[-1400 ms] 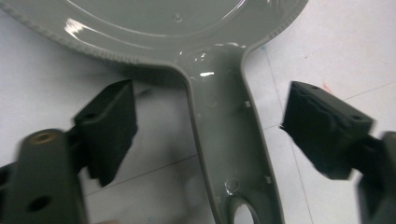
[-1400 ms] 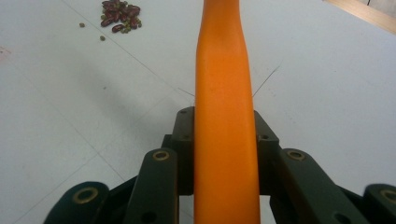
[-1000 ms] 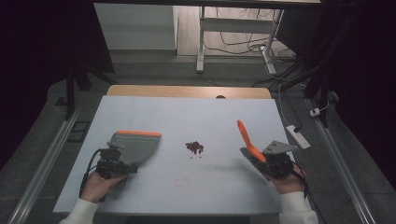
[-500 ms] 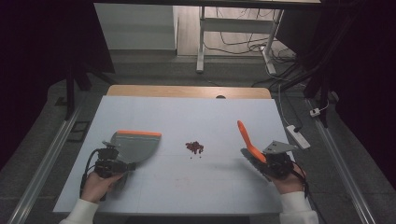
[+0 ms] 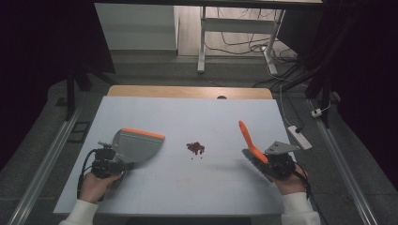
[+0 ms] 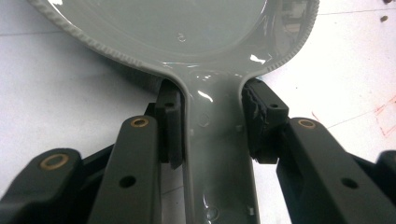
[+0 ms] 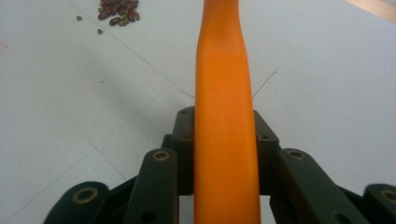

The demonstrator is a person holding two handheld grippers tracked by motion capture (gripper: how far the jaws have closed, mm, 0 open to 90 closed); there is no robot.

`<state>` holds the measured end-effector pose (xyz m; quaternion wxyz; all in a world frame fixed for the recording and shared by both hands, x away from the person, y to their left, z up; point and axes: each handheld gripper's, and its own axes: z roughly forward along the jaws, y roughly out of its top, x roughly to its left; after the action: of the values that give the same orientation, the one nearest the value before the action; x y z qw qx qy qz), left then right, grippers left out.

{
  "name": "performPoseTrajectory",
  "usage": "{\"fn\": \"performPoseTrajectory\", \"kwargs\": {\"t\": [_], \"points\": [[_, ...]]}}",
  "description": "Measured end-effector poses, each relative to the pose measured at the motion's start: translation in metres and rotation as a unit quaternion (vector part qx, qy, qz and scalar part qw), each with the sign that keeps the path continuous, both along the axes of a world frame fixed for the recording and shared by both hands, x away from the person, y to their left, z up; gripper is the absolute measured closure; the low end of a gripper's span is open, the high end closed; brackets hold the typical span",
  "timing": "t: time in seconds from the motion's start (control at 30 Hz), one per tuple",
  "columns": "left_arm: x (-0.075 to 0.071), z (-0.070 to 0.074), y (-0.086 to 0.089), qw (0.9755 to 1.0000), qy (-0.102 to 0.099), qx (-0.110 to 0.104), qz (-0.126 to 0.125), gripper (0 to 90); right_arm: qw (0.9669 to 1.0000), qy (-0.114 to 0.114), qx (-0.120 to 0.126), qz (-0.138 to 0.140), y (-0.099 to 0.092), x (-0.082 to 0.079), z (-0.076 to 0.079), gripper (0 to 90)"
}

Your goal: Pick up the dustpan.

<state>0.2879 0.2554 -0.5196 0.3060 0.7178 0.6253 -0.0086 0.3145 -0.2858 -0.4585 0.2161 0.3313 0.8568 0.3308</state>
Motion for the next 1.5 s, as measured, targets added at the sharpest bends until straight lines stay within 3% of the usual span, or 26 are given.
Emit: {"fn": "performPoseTrajectory", "kwargs": {"t": [0.23,0.47,0.6,0.87,1.2,1.43,1.5], "points": [[-0.002,0.002,0.005,0.9992,-0.036,-0.011,-0.013,61.8,1.0000,-0.002,0.002,-0.001,-0.001,0.001,0.000,70.1],[-0.005,0.005,0.006,0.9965,-0.072,-0.016,-0.038,61.8,1.0000,-0.003,0.002,-0.001,-0.001,0.001,0.001,70.1],[-0.006,0.010,0.006,0.9934,-0.094,-0.025,-0.060,61.8,1.0000,-0.003,0.002,-0.004,-0.002,0.000,0.001,70.1],[0.004,0.017,0.005,0.9875,-0.112,-0.033,-0.106,61.8,0.9999,-0.008,0.006,-0.006,-0.002,-0.001,0.004,70.1],[0.024,0.035,0.003,0.9808,-0.141,-0.031,-0.131,61.8,0.9998,-0.008,0.011,-0.012,0.000,0.000,0.004,70.1],[0.018,0.039,0.002,0.9757,-0.156,-0.038,-0.149,61.8,0.9998,-0.011,0.011,-0.010,0.002,0.000,0.004,70.1],[0.018,0.041,0.001,0.9733,-0.160,-0.043,-0.159,61.7,0.9998,-0.012,0.013,-0.008,0.003,0.000,0.005,70.1]]}}
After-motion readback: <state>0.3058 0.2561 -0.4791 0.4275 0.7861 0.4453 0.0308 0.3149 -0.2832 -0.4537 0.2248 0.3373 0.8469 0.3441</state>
